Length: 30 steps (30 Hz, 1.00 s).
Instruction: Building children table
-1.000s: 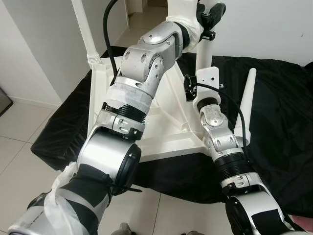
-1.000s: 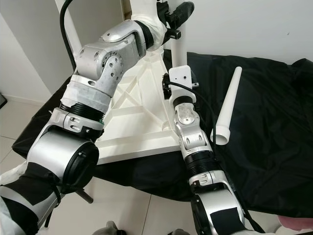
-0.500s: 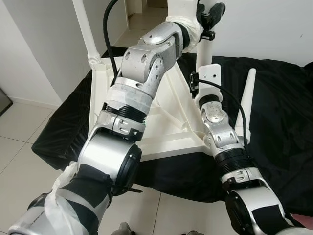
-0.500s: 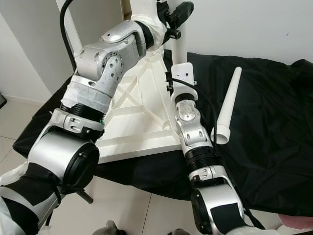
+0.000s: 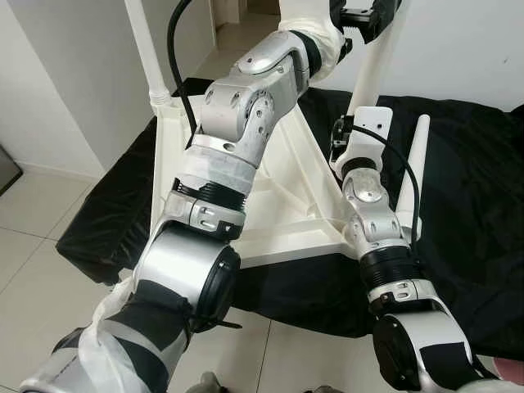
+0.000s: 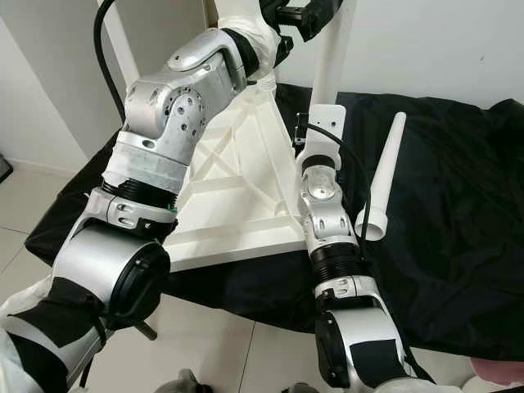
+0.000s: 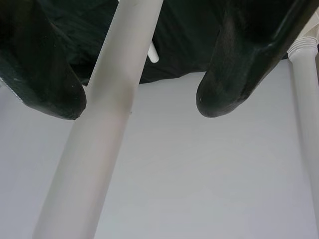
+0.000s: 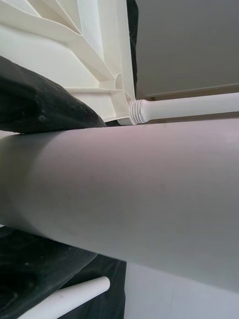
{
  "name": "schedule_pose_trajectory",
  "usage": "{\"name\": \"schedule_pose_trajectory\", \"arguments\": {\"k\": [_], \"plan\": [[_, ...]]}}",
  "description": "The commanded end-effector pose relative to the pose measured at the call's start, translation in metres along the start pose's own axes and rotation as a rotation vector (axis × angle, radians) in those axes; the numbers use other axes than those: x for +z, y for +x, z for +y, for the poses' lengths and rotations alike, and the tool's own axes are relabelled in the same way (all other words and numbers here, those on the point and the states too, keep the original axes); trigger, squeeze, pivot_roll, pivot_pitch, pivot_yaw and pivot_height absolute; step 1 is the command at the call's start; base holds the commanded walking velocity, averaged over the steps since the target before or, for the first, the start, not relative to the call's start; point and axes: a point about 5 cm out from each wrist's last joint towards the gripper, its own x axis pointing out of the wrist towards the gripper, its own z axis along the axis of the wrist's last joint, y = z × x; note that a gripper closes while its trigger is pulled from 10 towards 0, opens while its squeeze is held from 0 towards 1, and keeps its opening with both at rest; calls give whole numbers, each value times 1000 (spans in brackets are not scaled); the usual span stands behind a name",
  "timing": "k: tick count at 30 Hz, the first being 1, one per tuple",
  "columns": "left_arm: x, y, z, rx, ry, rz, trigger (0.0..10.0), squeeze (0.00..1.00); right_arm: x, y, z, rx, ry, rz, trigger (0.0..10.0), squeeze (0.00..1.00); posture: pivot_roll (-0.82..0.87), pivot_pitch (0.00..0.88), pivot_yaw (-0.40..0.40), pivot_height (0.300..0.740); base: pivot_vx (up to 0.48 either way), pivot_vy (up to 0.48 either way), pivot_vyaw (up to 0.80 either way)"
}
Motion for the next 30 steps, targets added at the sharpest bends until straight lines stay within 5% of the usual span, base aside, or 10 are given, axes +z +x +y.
{"name": "schedule_pose_trajectory", "arguments": {"k": [1, 11, 18, 30], "plan": [[1, -4, 2, -11, -10, -17, 10000, 0, 4, 1, 0, -6, 18, -7, 10000, 0, -82, 0, 43, 740, 0, 0, 0], [-31, -26, 30, 127, -1, 61, 10000, 0, 1, -15, -11, -24, 54, -47, 10000, 0, -72, 0, 40, 740, 0, 0, 0], [-53, -54, 53, 254, 24, 51, 10000, 0, -7, -31, -29, -48, 42, -61, 10000, 0, -69, 0, 34, 740, 0, 0, 0], [-84, -81, 51, 246, 65, 97, 10000, 0, -14, -47, -43, -67, -11, -53, 10000, 0, -67, 0, 36, 740, 0, 0, 0]]}}
